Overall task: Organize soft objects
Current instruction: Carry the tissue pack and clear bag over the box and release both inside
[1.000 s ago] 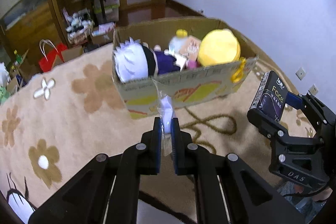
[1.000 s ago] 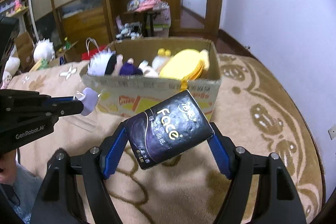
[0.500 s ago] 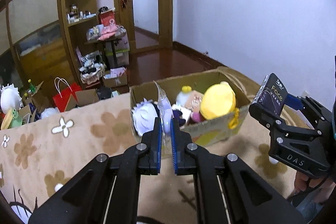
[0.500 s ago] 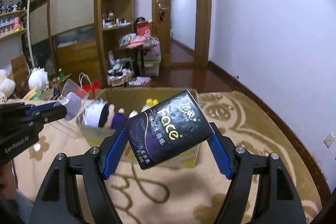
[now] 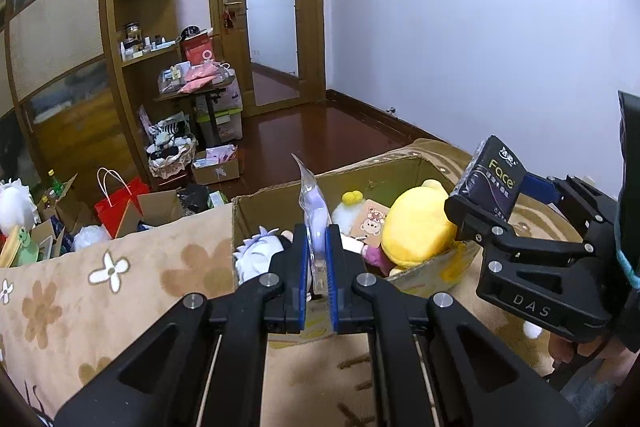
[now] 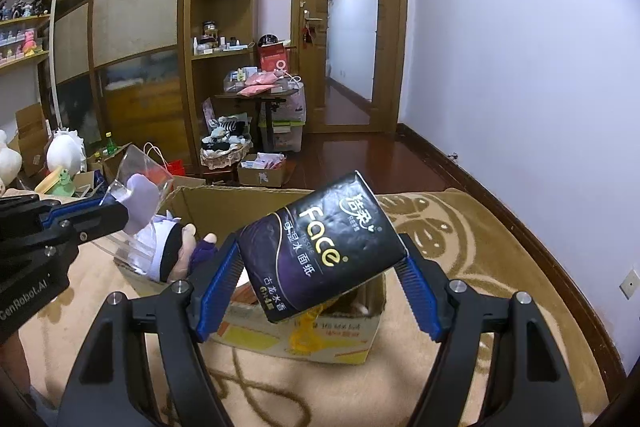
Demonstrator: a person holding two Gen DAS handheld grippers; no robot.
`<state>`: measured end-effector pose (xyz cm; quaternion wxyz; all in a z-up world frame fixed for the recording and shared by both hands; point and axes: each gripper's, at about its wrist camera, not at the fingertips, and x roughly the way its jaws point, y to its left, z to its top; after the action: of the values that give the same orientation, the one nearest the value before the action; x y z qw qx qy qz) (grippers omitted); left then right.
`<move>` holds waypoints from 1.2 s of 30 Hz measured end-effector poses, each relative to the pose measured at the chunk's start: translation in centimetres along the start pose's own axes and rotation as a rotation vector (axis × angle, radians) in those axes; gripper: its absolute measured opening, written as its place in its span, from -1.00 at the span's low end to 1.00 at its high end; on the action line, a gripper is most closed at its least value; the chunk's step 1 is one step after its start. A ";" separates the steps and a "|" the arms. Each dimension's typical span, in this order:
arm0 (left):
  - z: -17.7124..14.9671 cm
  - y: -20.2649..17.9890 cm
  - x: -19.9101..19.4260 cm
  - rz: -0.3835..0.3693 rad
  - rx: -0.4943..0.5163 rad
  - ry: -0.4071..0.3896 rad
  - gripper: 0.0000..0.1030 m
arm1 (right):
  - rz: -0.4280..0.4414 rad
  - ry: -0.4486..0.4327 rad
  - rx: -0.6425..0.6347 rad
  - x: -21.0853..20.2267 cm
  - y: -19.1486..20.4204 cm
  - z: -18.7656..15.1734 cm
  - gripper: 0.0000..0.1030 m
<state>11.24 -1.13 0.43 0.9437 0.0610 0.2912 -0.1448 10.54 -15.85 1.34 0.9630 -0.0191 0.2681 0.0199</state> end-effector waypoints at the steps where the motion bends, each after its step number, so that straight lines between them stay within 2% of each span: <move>1: -0.1 -0.1 0.2 0.001 0.003 0.000 -0.85 | 0.005 -0.001 0.001 0.2 -0.1 0.2 0.53; 13: -0.6 -0.1 3.7 0.023 0.019 0.041 -0.82 | 0.043 -0.011 0.040 3.2 -1.1 1.6 0.54; 17: -1.0 -0.5 5.1 0.040 0.043 0.098 -0.79 | 0.114 0.012 0.094 3.9 -1.7 0.9 0.56; 18: -1.1 -0.4 5.4 0.041 0.036 0.111 -0.70 | 0.129 0.026 0.105 4.2 -1.8 0.7 0.56; 22: -1.4 0.2 6.1 0.036 0.010 0.158 -0.64 | 0.137 0.059 0.129 5.0 -2.3 0.4 0.64; 23: -1.4 0.3 6.1 0.038 0.004 0.165 -0.60 | 0.141 0.057 0.131 5.1 -2.3 0.4 0.78; 25: -1.5 0.7 6.2 0.047 -0.019 0.192 -0.23 | 0.141 0.040 0.128 4.8 -2.3 0.6 0.87; 27: -1.8 1.2 5.9 0.058 -0.039 0.199 -0.08 | 0.132 0.034 0.118 4.6 -2.1 0.8 0.99; 32: -1.9 1.5 5.2 0.081 -0.031 0.198 0.06 | 0.126 0.036 0.131 4.1 -2.2 1.0 1.00; 36: -2.1 1.4 4.1 0.103 -0.022 0.191 0.34 | 0.104 0.035 0.133 3.2 -2.5 0.8 1.00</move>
<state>13.75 -0.36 -3.60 0.9184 0.0790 0.3780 -0.0864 13.80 -18.23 0.49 0.9549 0.0586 0.2864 0.0514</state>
